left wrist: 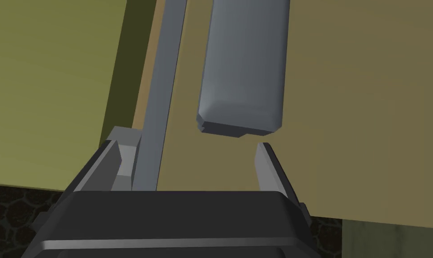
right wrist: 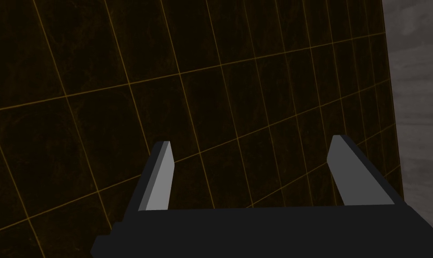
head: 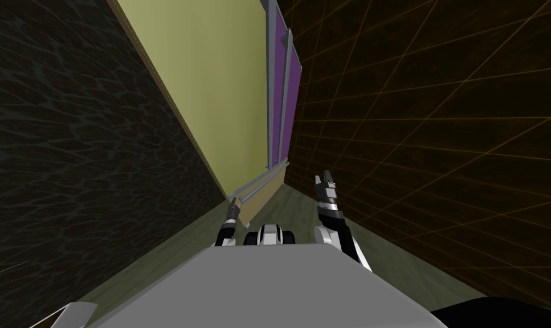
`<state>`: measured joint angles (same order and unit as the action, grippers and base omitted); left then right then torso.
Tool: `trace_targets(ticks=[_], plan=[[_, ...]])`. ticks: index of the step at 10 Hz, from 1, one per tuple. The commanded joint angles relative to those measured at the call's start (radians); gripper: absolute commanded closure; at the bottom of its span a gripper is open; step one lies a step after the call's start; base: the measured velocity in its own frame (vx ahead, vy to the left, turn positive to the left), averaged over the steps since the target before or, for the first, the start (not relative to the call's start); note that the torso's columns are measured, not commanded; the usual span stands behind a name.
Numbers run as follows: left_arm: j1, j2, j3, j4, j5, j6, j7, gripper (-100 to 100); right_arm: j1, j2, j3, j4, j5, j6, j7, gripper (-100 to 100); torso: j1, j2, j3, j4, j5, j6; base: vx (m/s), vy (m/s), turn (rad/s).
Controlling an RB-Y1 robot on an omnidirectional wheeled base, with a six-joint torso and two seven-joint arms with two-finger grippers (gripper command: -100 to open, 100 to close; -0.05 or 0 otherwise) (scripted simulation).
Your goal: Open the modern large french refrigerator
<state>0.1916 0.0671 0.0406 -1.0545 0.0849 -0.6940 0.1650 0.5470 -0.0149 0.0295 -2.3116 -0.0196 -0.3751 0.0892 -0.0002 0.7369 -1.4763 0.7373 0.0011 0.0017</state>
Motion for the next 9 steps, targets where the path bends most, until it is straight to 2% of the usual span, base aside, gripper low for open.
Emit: trace_targets(ticks=[1,4,7,8,9], plan=[[-0.019,-0.040,-0.003,0.070,0.005,-0.013,0.001,-100,0.000,0.000,0.000,0.000,0.000,0.000,0.000,0,0.000,-0.001,0.000,0.000,0.000,0.000,0.013,0.010,-0.015],[-0.031,-0.098,-0.004,0.124,0.008,-0.025,0.000,-100,0.000,0.000,0.000,0.000,0.000,0.000,0.000,0,0.000,0.001,0.000,0.001,-0.001,-0.002,0.012,0.007,0.000],[-0.023,-0.099,-0.006,0.110,0.007,-0.018,0.000,-100,0.000,0.000,0.000,0.000,0.000,0.000,0.000,0,0.000,0.002,0.001,0.001,-0.001,-0.002,0.002,0.002,0.000],[-0.023,-0.099,-0.006,0.109,0.007,-0.018,0.000,100,0.000,0.000,0.000,0.000,0.000,0.000,0.000,0,0.000,0.001,0.000,0.001,-0.001,-0.002,0.001,0.004,0.012],[-0.025,-0.102,-0.008,0.100,0.007,-0.011,-0.003,100,0.000,0.000,0.000,0.000,0.000,0.000,0.000,0,0.001,-0.001,0.000,-0.002,0.001,0.000,-0.057,-0.060,0.030]])
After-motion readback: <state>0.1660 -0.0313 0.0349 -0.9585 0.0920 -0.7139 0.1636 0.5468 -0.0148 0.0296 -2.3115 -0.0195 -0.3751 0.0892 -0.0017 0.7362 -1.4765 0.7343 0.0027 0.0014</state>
